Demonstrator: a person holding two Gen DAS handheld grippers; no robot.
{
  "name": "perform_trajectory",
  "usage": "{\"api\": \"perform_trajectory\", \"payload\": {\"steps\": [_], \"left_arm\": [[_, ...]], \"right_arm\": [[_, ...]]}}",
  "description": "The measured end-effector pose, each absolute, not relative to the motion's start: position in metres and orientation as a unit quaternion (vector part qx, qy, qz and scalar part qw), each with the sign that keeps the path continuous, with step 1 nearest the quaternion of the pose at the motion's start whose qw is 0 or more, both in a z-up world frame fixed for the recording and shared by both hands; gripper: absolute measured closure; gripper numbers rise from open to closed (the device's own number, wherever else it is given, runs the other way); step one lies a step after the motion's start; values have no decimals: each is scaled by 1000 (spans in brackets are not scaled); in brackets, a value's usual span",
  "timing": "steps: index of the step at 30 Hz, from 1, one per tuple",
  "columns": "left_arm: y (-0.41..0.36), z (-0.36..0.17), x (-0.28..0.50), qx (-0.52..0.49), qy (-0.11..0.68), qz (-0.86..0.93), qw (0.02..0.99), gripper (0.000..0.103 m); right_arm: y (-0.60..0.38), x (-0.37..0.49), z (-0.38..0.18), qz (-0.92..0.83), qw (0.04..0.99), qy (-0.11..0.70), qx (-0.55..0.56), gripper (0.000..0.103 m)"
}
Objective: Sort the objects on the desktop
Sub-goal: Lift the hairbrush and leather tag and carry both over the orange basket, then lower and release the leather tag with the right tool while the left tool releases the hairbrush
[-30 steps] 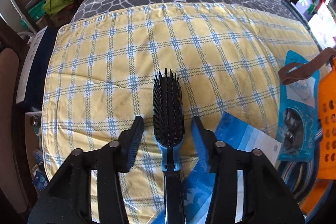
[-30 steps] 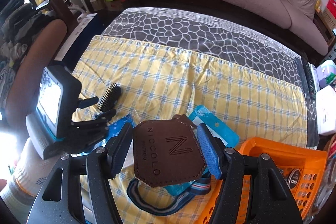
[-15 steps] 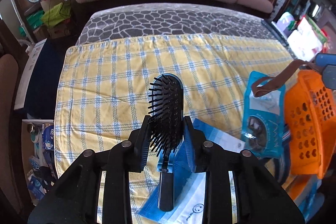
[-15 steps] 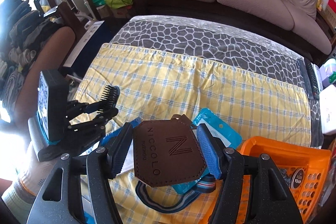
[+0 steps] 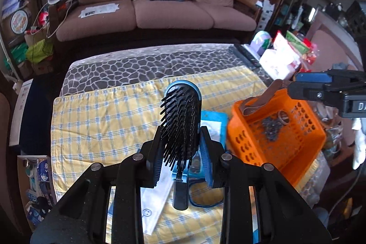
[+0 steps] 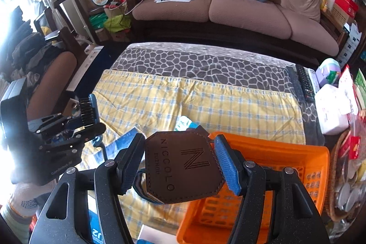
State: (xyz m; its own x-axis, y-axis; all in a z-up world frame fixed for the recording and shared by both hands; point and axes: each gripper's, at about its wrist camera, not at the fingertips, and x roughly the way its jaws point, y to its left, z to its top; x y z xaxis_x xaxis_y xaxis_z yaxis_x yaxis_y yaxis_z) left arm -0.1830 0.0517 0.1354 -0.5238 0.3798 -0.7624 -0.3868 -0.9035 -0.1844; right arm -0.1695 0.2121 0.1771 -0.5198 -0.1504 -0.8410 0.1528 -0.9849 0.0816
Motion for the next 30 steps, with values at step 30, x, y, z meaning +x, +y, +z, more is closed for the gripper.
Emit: {"api": "perform_trajectory", "payload": {"steps": [30], "left_arm": [[262,118,-162,-486,38,819,301,76]], "right_arm": [[388,-117,119,-868,37,-111,482,38]]}}
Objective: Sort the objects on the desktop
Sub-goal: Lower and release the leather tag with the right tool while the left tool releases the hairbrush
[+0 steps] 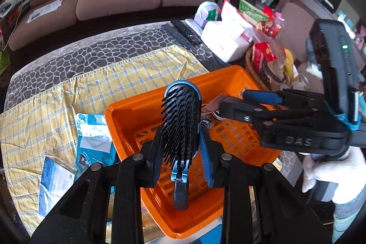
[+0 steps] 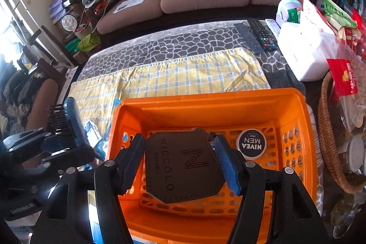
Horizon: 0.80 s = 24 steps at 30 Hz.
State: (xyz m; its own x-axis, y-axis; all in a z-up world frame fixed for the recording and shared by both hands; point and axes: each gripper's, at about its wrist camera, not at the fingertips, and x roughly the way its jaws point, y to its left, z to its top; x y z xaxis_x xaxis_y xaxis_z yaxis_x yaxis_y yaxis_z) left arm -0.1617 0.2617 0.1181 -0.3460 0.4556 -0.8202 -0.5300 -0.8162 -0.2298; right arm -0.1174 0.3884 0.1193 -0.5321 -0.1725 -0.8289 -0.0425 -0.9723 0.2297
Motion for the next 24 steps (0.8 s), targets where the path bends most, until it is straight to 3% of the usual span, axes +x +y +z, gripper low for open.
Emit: {"api": "perform_trajectory", "payload": {"steps": [6,24], "left_arm": [[282,95,-165,-506,66,812,284,76],[314,31,-179,-563,146,781,229,76]], "right_arm": [[407,-90,118,-867,38,-105,486,38],[428,-77,33,-833,1,-68,548,38]]}}
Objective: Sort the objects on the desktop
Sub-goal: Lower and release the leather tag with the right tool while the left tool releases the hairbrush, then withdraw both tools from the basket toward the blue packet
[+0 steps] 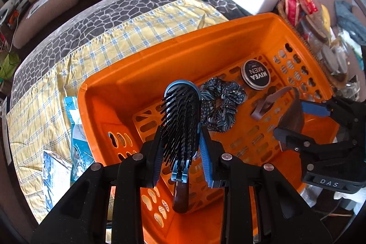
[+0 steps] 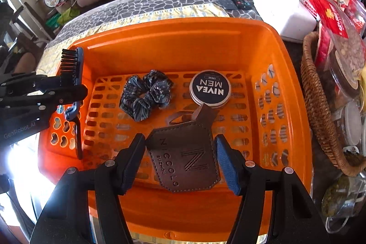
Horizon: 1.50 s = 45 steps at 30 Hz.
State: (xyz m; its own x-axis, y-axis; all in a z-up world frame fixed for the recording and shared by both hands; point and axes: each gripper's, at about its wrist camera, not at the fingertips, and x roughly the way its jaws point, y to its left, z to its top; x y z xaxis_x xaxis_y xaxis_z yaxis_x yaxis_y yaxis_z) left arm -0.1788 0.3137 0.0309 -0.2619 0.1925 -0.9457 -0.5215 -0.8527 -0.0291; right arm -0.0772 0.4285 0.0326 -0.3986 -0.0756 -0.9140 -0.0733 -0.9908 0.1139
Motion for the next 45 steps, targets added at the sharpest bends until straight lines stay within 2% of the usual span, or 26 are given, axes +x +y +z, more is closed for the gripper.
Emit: {"api": "perform_trajectory", "payload": {"steps": [6,12,14,15,16,23,29,32,34,37,39,42,45], "left_arm": [[322,11,-184,-576,161,770,220,76],[325,2,-190,-582,160,768,214,76],[323,3,-192,-582,154,770,212,70],[322,4,-193,-581,151,771,213,63],[322,6,-193,-579,151,773,211,60],[312,31,-191,-565,131,784,220,58],[296,58,-181,-546,121,797,226,44],[285,70,-174,-540,115,802,227,35],[278,77,-169,-537,112,804,230,23],[263,87,-159,-529,109,808,235,16],[253,92,-154,-525,113,811,233,10],[235,99,-148,-522,107,814,230,1],[212,107,-142,-518,91,820,226,0]], "right_arm": [[428,-81,19,-820,3,-64,569,38],[431,-83,19,-823,0,-78,562,31],[433,-82,23,-826,-1,-83,557,31],[434,-82,26,-828,-2,-85,554,31],[435,-81,29,-830,-2,-87,551,31],[440,-79,49,-840,-10,-96,534,29],[439,-78,66,-845,-16,-104,525,25],[435,-76,75,-848,-18,-104,519,23],[432,-73,81,-850,-19,-105,517,21],[426,-70,89,-852,-18,-107,512,20],[420,-67,94,-854,-14,-110,508,17],[410,-64,99,-855,14,-131,501,7],[397,-60,104,-856,30,-147,495,1]]}}
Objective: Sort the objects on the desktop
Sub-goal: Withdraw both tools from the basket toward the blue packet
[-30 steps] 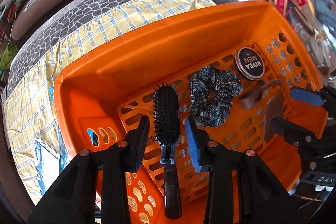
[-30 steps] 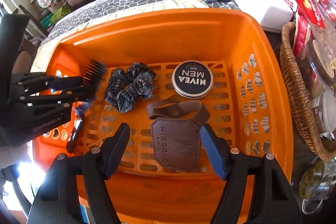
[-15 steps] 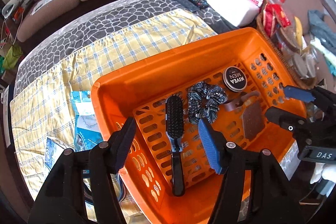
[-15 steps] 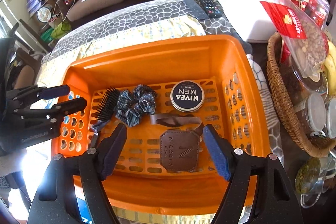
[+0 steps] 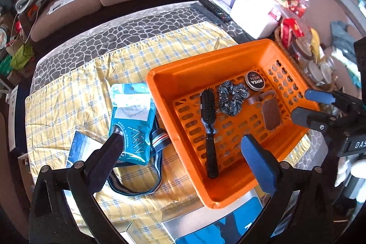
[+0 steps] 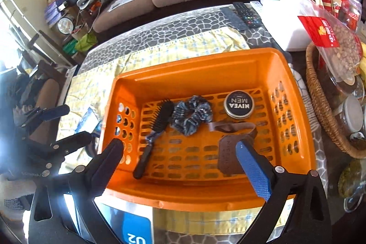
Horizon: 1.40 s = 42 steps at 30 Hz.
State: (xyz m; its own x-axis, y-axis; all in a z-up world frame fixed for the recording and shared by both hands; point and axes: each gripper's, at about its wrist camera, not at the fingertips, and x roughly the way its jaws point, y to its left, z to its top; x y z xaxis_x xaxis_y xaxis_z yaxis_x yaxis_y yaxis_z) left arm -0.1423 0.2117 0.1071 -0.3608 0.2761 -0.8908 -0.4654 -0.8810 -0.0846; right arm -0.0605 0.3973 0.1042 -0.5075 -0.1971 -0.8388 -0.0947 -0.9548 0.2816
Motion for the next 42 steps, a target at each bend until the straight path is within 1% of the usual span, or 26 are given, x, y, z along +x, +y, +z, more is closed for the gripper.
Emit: {"api": "perform_trajectory", "payload": {"steps": [10,18,24,29,36,42], "left_arm": [[118,133,-125,-502,58,841,192,0],[39,130,-112,-504,27,848,161,0],[-11,113,-108,-514,10,846,139,0],[-42,91,-110,-528,-5,840,126,0],[-71,54,-119,-547,-31,827,127,0],[-80,32,-129,-555,-50,819,135,0]], "right_arm": [[346,-54,125,-862,45,-141,484,0],[289,-56,138,-865,72,-114,483,0],[241,-63,139,-864,98,-94,484,0],[206,-73,130,-859,119,-84,491,0],[169,-92,106,-855,124,-68,499,0],[152,-113,86,-846,125,-65,514,1]]}}
